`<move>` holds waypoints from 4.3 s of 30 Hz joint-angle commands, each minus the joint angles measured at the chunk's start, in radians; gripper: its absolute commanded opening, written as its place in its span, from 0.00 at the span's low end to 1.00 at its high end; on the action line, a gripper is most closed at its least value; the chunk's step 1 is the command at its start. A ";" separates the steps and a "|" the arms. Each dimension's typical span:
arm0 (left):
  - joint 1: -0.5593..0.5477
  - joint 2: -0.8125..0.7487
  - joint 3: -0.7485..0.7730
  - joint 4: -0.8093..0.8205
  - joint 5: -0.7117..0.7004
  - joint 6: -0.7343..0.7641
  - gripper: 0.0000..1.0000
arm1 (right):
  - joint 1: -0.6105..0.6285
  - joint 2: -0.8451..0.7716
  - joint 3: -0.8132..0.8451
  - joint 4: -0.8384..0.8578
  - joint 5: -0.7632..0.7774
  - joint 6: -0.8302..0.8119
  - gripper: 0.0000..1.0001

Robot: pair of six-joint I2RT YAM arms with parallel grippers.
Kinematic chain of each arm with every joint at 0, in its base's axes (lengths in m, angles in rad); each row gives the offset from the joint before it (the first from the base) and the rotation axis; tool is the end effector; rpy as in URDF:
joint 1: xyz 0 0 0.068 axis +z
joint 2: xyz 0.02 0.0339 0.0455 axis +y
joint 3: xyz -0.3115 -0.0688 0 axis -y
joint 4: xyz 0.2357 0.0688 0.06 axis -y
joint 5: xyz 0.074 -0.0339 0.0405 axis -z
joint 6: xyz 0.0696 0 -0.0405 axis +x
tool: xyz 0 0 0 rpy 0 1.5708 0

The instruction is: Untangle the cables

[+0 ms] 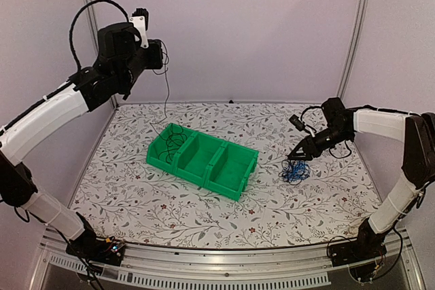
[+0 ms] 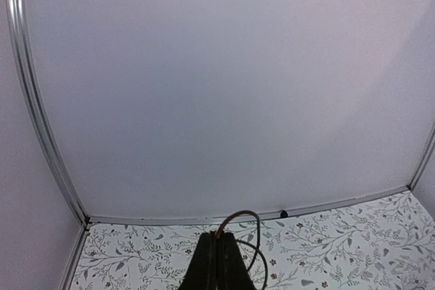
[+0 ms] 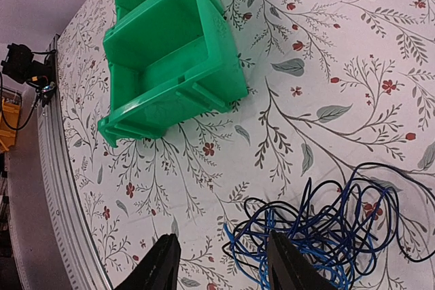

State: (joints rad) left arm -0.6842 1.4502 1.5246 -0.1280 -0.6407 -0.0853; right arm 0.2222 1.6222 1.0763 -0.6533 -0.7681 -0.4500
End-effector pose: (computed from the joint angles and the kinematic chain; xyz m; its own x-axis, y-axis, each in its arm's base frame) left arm 0.2919 -0.1844 0.4931 -0.0451 -0.0513 -0.9977 0.0405 0.9978 -0.0532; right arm 0.2953 0.1163 0.2379 -0.6424 -0.4659 -0.6085 -0.7596 0.4923 0.4250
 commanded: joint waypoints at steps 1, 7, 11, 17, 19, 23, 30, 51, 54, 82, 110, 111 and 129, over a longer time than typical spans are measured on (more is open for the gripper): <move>0.014 -0.035 0.032 0.018 0.042 -0.040 0.00 | 0.004 -0.026 -0.014 0.012 0.010 -0.014 0.48; 0.044 0.027 0.155 -0.015 0.082 0.029 0.00 | 0.004 0.000 0.017 0.015 0.012 -0.015 0.48; 0.047 0.046 0.187 -0.018 0.121 0.022 0.00 | 0.004 0.013 0.039 0.011 0.018 -0.015 0.48; 0.054 0.080 0.310 0.062 0.166 0.081 0.00 | 0.003 0.013 0.042 -0.004 0.025 -0.020 0.48; 0.054 0.112 0.364 0.086 0.180 0.132 0.00 | 0.004 0.013 0.041 -0.006 0.026 -0.021 0.48; 0.059 0.192 0.498 0.102 0.194 0.221 0.00 | 0.004 0.012 0.039 -0.006 0.028 -0.024 0.48; 0.063 0.294 0.702 0.112 0.222 0.319 0.00 | 0.004 0.003 0.021 -0.002 0.024 -0.024 0.48; -0.018 0.225 0.776 0.168 0.267 0.371 0.00 | 0.005 0.039 0.043 0.004 0.004 -0.011 0.48; -0.021 0.264 0.898 0.135 0.263 0.407 0.00 | 0.004 0.042 0.042 0.005 0.005 -0.009 0.48; -0.163 0.207 0.937 0.403 0.192 0.716 0.00 | 0.008 0.074 0.073 0.017 -0.003 0.000 0.48; -0.097 0.060 0.476 0.330 0.064 0.523 0.00 | 0.010 0.081 0.054 0.008 0.001 -0.003 0.48; -0.086 0.065 0.476 0.323 0.063 0.507 0.00 | 0.009 0.080 0.052 0.009 0.002 -0.004 0.48; 0.020 0.035 0.333 0.206 0.038 0.324 0.00 | 0.011 0.072 0.026 0.011 0.016 -0.009 0.49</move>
State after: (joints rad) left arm -0.6914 1.5215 1.9072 0.1017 -0.5961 0.3027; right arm 0.2287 1.6920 1.1000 -0.6437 -0.7567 -0.4568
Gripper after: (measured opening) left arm 0.015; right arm 0.485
